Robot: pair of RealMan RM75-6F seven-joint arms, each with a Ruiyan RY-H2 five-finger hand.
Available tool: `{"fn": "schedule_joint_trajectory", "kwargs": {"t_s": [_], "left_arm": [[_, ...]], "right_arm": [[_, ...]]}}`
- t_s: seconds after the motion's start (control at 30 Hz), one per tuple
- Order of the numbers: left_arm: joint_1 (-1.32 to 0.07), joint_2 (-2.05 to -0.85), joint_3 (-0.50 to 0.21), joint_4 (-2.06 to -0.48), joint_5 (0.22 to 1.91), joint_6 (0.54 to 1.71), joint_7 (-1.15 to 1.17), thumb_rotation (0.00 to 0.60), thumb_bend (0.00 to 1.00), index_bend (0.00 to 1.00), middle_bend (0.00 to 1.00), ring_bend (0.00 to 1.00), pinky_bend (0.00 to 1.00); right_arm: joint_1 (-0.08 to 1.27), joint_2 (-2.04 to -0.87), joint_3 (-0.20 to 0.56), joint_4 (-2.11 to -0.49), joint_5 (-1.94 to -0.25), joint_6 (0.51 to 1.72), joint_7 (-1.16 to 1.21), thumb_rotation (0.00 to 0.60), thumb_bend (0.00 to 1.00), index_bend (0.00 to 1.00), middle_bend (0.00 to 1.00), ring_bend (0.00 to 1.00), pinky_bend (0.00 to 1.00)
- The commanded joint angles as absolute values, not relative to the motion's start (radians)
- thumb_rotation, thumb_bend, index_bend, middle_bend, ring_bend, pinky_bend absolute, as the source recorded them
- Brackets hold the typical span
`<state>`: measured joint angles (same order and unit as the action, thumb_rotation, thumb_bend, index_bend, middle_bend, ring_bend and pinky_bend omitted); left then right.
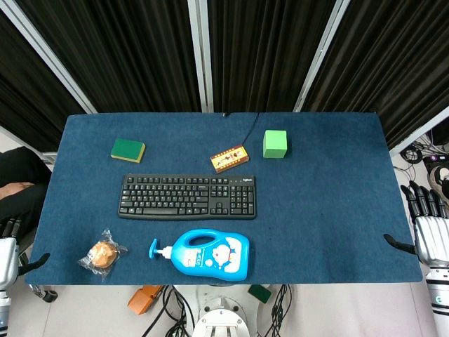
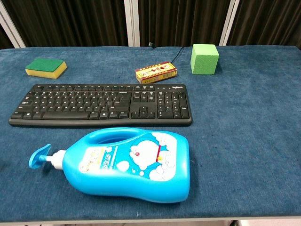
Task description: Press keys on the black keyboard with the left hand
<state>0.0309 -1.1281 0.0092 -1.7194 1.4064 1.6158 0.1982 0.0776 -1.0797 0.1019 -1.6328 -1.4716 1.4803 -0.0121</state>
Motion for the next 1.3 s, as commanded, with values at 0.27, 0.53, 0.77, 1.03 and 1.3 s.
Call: {"fn": "schedule_joint_trajectory", "kwargs": {"t_s": [0.27,0.53,0.77,1.03,1.3], "left_arm": [[-0.045,-1.102,-0.015,-1.743,1.468,1.531,0.233,0.6,0.11,0.14,0.18,0.15,0.03],[-0.229,-1.107,-0.086,-1.759,1.495,1.322,0.239,0.6,0.12,0.14,0.46,0.44,0.48],[-0.432,-1.177,-0.153,-1.727,1.392,1.039,0.238,0.6,0.31,0.21,0.88,0.81,0.77],[-0.606,-1.263,-0.195,-1.66,1.168,0.809,0.324,0.6,0.53,0.25,1.0,0.95,0.87],[-0.709,-1.349,-0.181,-1.597,1.026,0.742,0.393,0.6,0.56,0.25,1.0,0.95,0.87]], "right_arm": [[0.076,-1.074,0.099,-1.643,-1.472,1.485,-0.02,0.6,0.15,0.0,0.0,0.0,0.0],[0.07,-1.079,0.094,-1.637,-1.478,1.495,-0.007,0.6,0.15,0.0,0.0,0.0,0.0],[0.071,-1.081,0.09,-1.64,-1.48,1.492,-0.011,0.6,0.15,0.0,0.0,0.0,0.0],[0.071,-1.079,0.091,-1.644,-1.466,1.484,-0.019,0.6,0.15,0.0,0.0,0.0,0.0],[0.075,-1.079,0.093,-1.649,-1.455,1.474,-0.026,0.6,0.15,0.0,0.0,0.0,0.0]]}}
